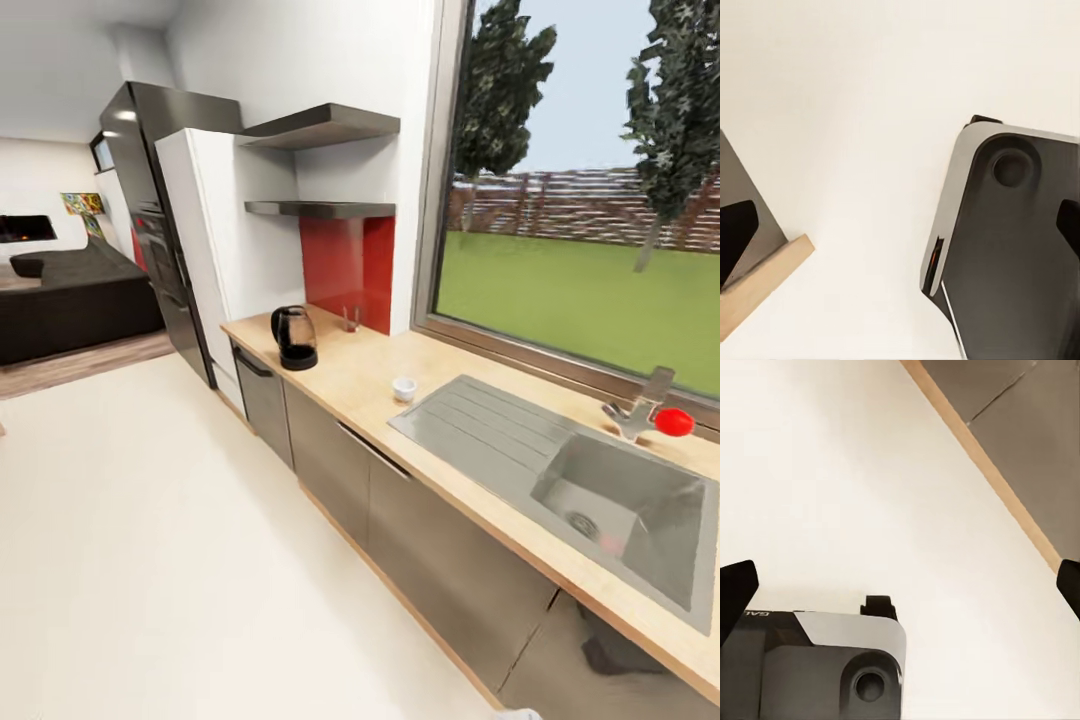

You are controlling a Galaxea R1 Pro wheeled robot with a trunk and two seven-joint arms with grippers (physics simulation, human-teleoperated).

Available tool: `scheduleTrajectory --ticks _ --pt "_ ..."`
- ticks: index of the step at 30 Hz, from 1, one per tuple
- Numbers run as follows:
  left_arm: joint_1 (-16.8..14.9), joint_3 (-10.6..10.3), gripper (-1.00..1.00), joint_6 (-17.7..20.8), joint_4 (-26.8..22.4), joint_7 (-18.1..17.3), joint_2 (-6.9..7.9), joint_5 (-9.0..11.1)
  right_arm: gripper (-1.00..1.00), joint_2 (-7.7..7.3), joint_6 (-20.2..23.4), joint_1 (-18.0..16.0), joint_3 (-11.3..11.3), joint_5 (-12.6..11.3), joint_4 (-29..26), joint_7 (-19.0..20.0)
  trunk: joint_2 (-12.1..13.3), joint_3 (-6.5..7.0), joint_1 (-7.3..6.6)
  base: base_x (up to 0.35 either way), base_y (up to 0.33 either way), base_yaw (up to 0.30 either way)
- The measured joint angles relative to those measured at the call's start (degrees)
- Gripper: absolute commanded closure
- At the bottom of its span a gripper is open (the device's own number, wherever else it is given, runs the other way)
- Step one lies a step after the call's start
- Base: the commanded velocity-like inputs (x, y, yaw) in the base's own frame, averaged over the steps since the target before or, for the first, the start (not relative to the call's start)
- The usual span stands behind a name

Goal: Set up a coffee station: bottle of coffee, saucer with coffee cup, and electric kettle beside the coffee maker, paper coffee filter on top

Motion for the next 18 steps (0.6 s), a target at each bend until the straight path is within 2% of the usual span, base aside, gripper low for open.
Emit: scheduleTrajectory --ticks 18 --pt "0.0 0.0 -1.00 0.0 0.0 0.0 0.00 0.0 -1.00 0.00 0.0 0.0 0.0 0.0 0.0 0.0 0.0 0.00 0.00 0.289 0.210 0.278"
